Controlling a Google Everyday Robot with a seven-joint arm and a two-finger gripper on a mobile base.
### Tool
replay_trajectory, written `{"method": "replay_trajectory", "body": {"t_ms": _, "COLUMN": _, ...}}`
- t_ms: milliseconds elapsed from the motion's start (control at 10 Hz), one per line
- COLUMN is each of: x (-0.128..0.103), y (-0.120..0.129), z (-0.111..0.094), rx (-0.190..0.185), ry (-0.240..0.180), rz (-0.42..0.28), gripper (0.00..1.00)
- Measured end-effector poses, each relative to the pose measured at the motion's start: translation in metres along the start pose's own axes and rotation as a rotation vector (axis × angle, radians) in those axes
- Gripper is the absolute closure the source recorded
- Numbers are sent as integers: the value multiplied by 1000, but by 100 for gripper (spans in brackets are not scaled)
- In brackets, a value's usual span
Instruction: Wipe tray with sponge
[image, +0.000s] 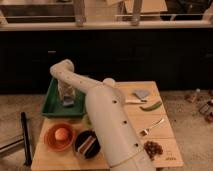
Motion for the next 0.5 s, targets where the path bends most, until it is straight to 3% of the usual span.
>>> {"method": "replay_trajectory", "body": {"t_ms": 200, "x": -10, "y": -19, "z": 0, "rx": 15, "ry": -9, "rz": -68, "gripper": 98}}
{"method": "replay_trajectory", "body": {"t_ms": 500, "x": -33, "y": -20, "z": -1, "rx": 28, "ry": -30, "rz": -141, "gripper": 98}}
